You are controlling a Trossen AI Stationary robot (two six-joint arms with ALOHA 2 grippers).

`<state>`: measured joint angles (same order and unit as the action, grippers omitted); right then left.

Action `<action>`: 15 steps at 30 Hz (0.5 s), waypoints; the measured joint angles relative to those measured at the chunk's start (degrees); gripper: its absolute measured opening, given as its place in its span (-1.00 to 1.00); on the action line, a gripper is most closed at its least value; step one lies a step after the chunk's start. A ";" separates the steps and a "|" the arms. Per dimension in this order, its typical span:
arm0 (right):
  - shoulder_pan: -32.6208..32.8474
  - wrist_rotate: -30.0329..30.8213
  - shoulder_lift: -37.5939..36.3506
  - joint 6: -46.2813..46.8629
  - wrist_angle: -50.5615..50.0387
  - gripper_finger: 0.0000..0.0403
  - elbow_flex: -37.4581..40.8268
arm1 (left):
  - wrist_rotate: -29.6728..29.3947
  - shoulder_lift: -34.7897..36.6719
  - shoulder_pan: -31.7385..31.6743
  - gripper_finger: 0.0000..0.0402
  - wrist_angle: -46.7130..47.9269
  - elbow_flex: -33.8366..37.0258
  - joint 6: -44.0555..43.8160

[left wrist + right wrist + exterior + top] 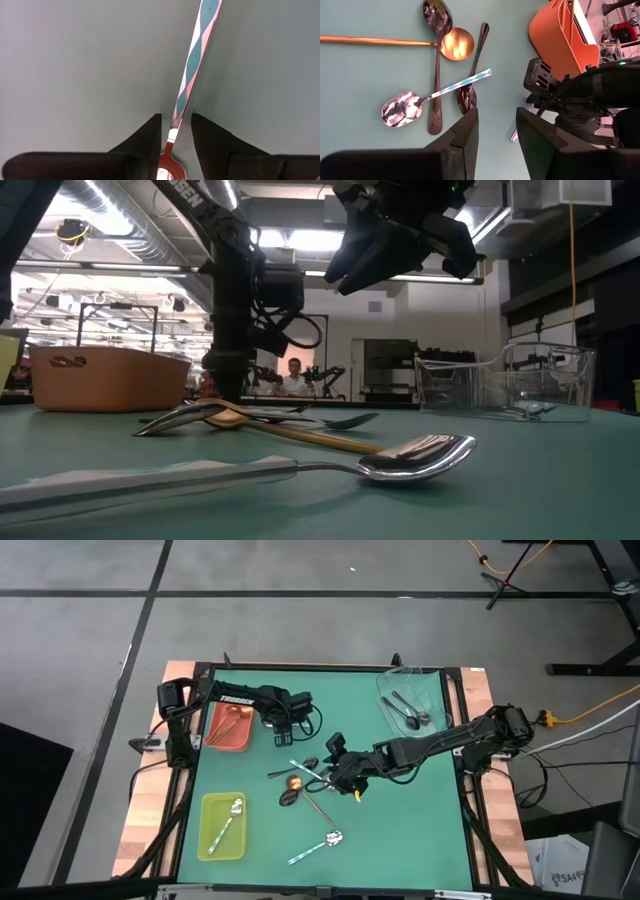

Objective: Sort silverware by color (type)
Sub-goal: Put the blue patterned spoon into the yellow bin

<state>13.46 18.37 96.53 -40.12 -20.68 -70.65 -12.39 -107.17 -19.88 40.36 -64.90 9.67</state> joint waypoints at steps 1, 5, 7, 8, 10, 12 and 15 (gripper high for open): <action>0.00 0.00 0.00 0.00 0.01 -0.38 0.00 | 0.00 -0.18 0.00 -0.49 -0.01 -0.08 0.00; -0.01 -0.01 0.00 0.00 0.01 -0.38 0.00 | -0.01 -0.38 0.00 -0.49 -0.03 -0.11 -0.07; -0.01 0.00 0.00 0.00 0.01 -0.38 0.00 | -0.01 -0.40 0.00 -0.49 -0.04 -0.11 -0.11; -0.01 0.00 0.00 0.00 -0.01 -0.38 0.00 | -0.01 -0.40 0.00 -0.49 -0.05 -0.11 -0.17; 0.00 0.00 0.00 0.00 -0.28 -0.38 0.00 | 0.04 -0.42 0.00 -0.53 -0.05 -0.11 -0.52; 0.01 0.00 0.00 0.00 -0.98 -0.38 0.00 | 0.11 -0.45 0.03 -0.58 -0.04 -0.11 -0.53; 0.01 0.95 0.00 -0.01 -3.35 -0.38 0.00 | 0.12 -0.49 0.40 -0.71 -0.02 -0.09 -0.55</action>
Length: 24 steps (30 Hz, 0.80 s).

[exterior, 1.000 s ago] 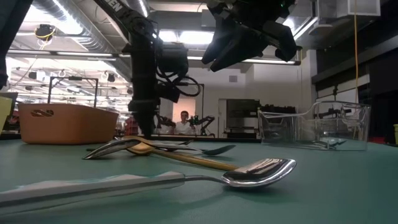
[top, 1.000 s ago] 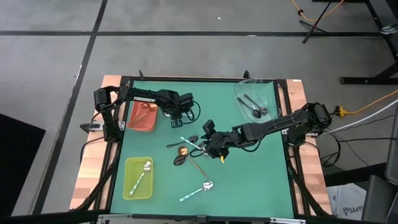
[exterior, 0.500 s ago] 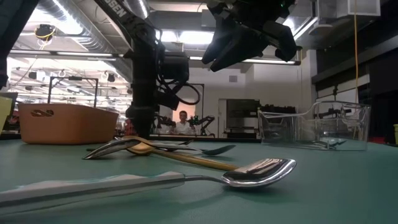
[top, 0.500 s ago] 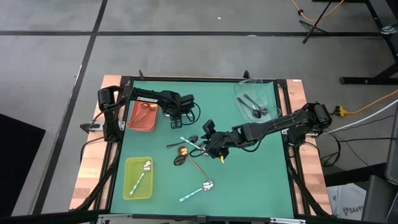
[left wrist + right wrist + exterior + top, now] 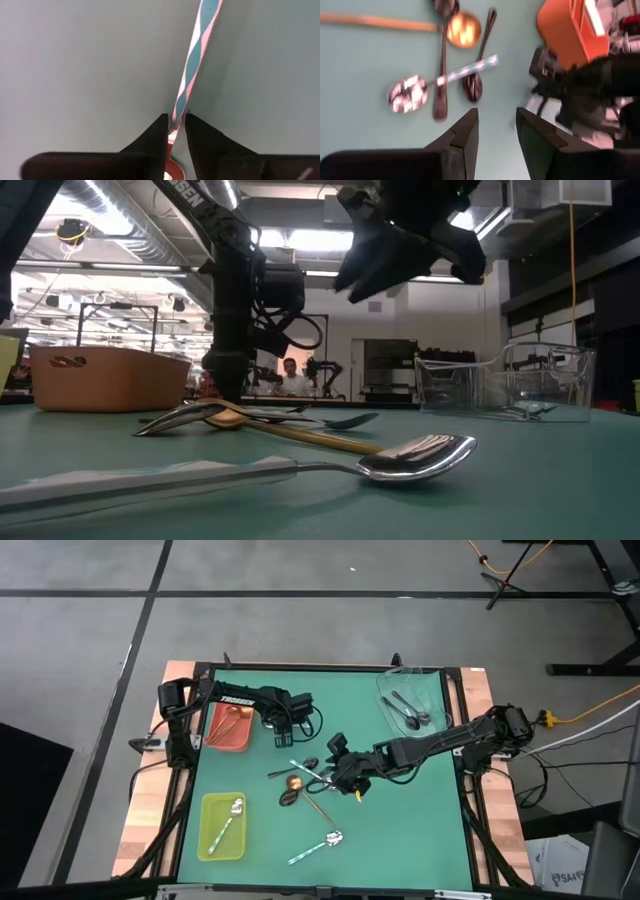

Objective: Sort silverware by color (type)
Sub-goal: Put the blue patterned spoon into the yellow bin

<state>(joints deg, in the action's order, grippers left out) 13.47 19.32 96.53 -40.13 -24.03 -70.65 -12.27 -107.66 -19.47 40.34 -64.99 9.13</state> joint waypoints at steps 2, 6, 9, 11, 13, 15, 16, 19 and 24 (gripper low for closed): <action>0.00 2.06 -0.40 0.81 -2.87 -0.38 0.04 | -0.02 -0.02 0.26 -0.80 0.01 0.04 0.04; 0.00 3.60 -2.16 6.41 -8.17 -0.38 0.04 | -0.27 -0.04 0.77 -0.95 0.00 0.06 0.02; 0.00 3.61 -4.78 9.97 -12.44 -0.38 0.04 | -0.85 -0.04 1.22 -0.95 -0.20 0.13 0.00; 0.00 3.57 -6.72 12.19 -15.11 -0.38 0.04 | -0.94 -0.06 1.57 -0.93 -0.29 0.15 0.00; 0.00 3.55 -9.18 14.52 -18.37 -0.38 0.04 | -1.36 -0.09 2.02 -0.92 -0.35 0.15 0.00; 0.00 3.65 -11.75 16.30 -20.69 -0.38 0.04 | -2.52 -0.13 2.71 -0.93 -0.52 0.17 0.02; 0.00 3.61 -13.06 17.34 -22.21 -0.38 0.04 | -3.26 -0.15 3.11 -0.93 -0.72 0.21 0.02; 0.00 3.61 -16.93 19.84 -25.25 -0.38 0.04 | -5.42 -0.24 4.44 -0.94 -1.25 0.22 0.45; -0.06 3.49 -22.40 24.18 -28.32 -0.38 0.04 | -6.30 -0.35 6.58 -0.94 -1.38 -0.87 0.52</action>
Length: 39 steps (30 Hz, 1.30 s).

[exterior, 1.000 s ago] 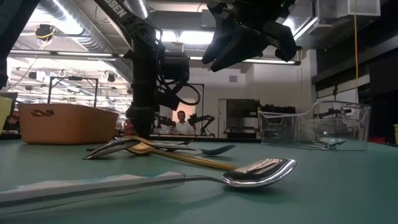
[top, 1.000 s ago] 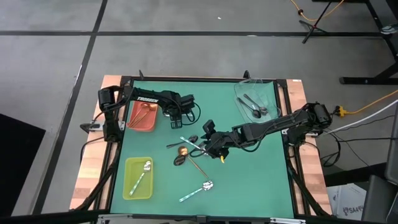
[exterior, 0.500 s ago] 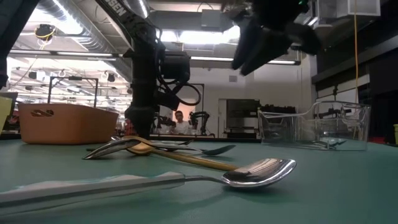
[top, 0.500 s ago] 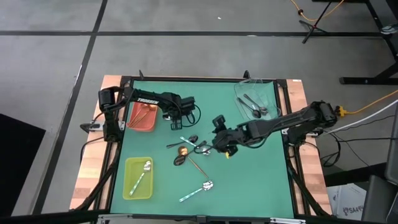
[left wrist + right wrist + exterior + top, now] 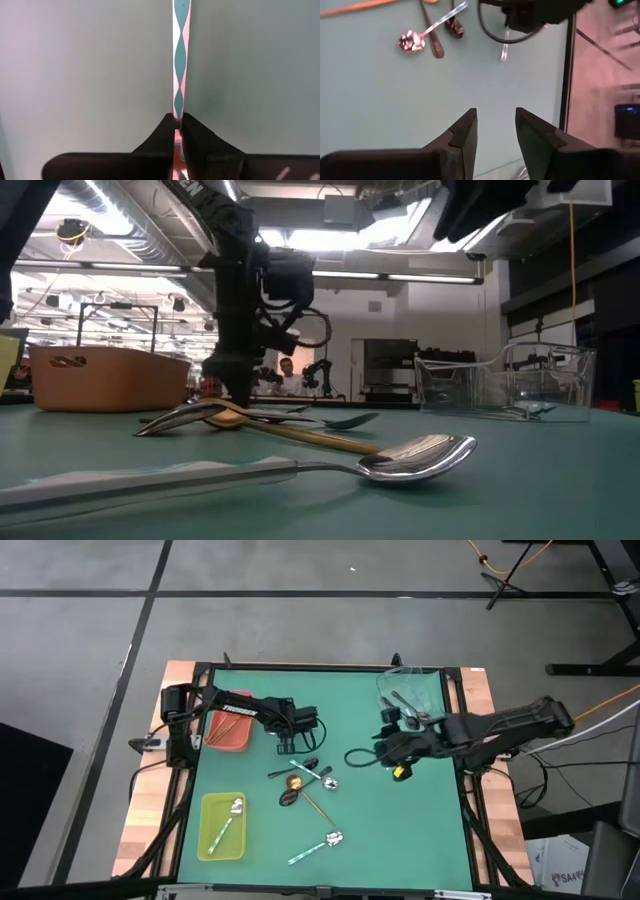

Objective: Sort silverware by color (type)
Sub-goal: Put the blue patterned spoon into the yellow bin

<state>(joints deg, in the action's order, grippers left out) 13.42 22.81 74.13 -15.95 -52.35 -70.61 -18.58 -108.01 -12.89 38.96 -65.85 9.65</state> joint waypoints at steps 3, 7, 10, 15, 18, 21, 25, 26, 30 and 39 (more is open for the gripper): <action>-1.05 -0.39 -2.50 2.53 -0.55 -0.38 0.00 | -0.17 0.00 1.35 -0.95 0.10 -1.52 0.04; -4.87 -1.81 -4.95 5.20 -0.91 -0.38 0.00 | -0.67 0.02 3.37 -0.95 0.28 -4.34 1.55; -9.28 -3.78 -5.71 6.85 -0.91 -0.38 0.00 | -1.86 0.02 5.24 -0.95 0.30 -7.02 2.65; -17.89 -12.25 -5.35 11.17 -0.14 -0.38 -0.02 | -4.34 0.07 8.25 -0.95 0.32 -11.91 5.31; -22.34 -19.89 -4.42 13.30 -0.10 -0.38 -0.02 | -6.25 0.09 10.31 -0.95 0.32 -14.59 6.81; -25.54 -26.37 -3.28 15.87 -0.10 -0.38 -0.02 | -8.60 0.15 12.39 -0.95 0.39 -16.84 8.51; -28.07 -33.57 -0.96 20.40 -0.03 -0.38 -0.02 | -11.48 0.17 15.04 -0.95 -0.18 -19.15 10.72; -28.40 -35.20 -0.35 21.40 -0.05 -0.38 -0.02 | -12.20 0.17 15.62 -0.95 -0.55 -19.54 11.36; -28.83 -40.41 2.48 25.60 0.68 -0.38 -0.02 | -15.26 0.17 17.71 -0.95 -2.32 -20.61 13.48; -28.80 -51.26 8.17 32.38 8.94 -0.38 -0.02 | -16.84 0.24 19.72 -0.95 -2.98 -21.28 15.13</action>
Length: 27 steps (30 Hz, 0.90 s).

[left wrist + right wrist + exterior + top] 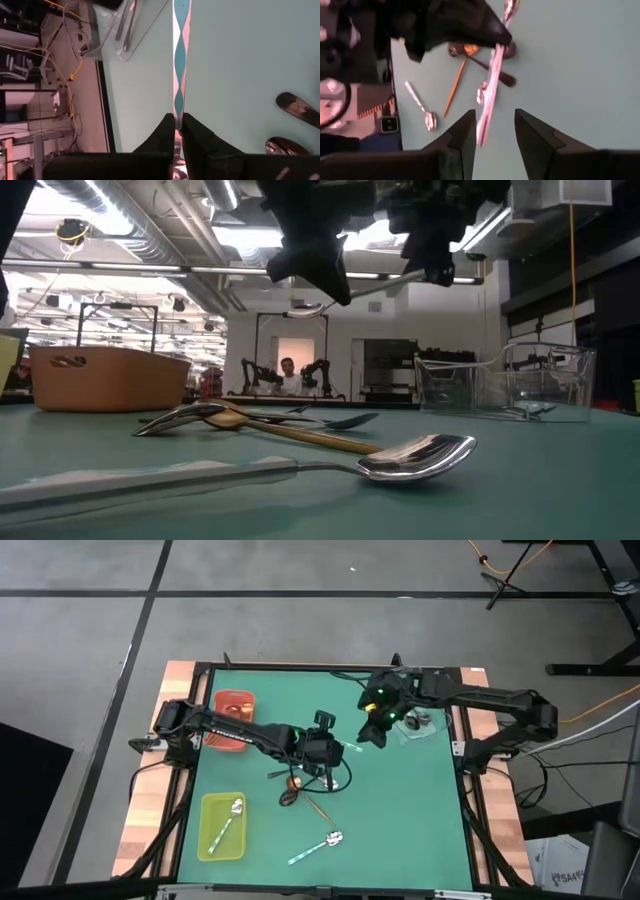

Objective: Sort silverware by color (type)
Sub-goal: Put the blue patterned spoon into the yellow bin

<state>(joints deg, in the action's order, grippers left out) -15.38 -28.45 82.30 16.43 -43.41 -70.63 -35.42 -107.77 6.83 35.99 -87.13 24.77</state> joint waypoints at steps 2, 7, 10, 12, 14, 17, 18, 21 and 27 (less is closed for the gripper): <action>0.03 -0.07 0.82 0.87 1.39 -0.38 0.00 | 0.00 0.00 0.23 -0.95 -0.04 0.00 -0.01; 0.01 0.32 2.82 1.33 4.01 -0.38 0.00 | -1.13 0.00 0.55 -0.95 -0.15 0.00 -0.07; 0.01 0.31 3.67 1.33 4.77 -0.38 0.00 | -3.03 0.00 0.49 -0.95 -0.18 0.00 -0.11; 0.03 0.07 4.27 1.33 4.81 -0.38 0.00 | -3.30 0.00 0.24 -0.95 -0.17 0.00 0.27; 0.01 -0.07 4.81 1.32 4.88 -0.38 0.00 | -3.33 0.00 0.17 -0.95 -0.20 0.00 1.27; 0.01 -0.12 5.33 1.33 4.86 -0.38 0.00 | -3.45 0.00 0.05 -0.95 -0.57 0.00 2.59; 0.03 -0.19 5.48 1.31 5.00 -0.38 0.00 | -3.46 0.00 0.05 -0.95 -0.57 0.00 2.84; 0.03 -0.15 5.58 1.31 5.05 -0.38 0.00 | -3.44 0.00 -0.24 -0.95 -0.58 0.00 2.86; 0.03 -1.62 5.60 1.29 6.13 -0.38 0.00 | -3.50 0.02 -1.63 -0.93 -0.70 -0.02 2.86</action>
<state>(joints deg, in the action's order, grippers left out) -15.35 -30.07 87.90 17.72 -37.28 -70.63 -38.92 -107.74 5.19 35.29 -87.15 27.64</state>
